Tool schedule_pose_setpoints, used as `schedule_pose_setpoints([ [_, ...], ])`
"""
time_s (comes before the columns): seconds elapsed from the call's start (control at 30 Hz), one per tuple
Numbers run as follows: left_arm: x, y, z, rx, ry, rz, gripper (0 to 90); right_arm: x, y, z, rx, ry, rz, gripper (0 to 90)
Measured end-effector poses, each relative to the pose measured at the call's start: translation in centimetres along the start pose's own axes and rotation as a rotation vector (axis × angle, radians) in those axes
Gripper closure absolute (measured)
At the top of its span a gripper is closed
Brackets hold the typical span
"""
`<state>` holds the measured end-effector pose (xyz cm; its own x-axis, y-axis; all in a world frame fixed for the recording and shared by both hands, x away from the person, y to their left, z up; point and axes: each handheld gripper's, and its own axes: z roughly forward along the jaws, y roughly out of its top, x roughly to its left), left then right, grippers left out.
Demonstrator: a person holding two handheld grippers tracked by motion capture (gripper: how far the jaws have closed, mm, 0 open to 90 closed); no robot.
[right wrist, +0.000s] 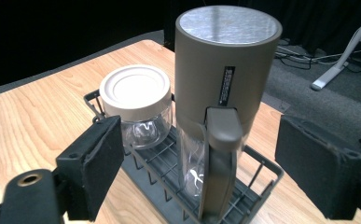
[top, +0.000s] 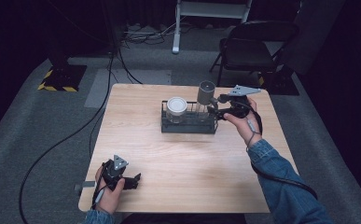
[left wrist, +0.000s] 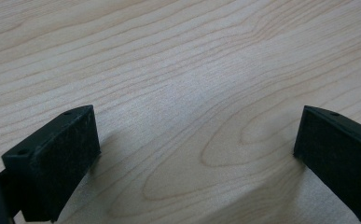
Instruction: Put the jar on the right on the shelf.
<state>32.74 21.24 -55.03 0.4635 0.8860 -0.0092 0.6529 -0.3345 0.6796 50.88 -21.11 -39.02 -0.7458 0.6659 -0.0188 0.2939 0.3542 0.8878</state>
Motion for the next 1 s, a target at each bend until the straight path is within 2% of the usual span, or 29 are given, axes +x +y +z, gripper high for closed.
schedule_pose_setpoints([
  [0.53,0.0,0.0,0.0,0.001,0.000,0.001,0.1,0.4,-1.7,-4.1,-0.007,0.002,0.012,15.8],
  [1.0,0.1,0.1,0.1,0.000,0.000,0.003,0.1,0.0,-4.1,-7.5,0.000,-0.026,0.030,15.8],
])
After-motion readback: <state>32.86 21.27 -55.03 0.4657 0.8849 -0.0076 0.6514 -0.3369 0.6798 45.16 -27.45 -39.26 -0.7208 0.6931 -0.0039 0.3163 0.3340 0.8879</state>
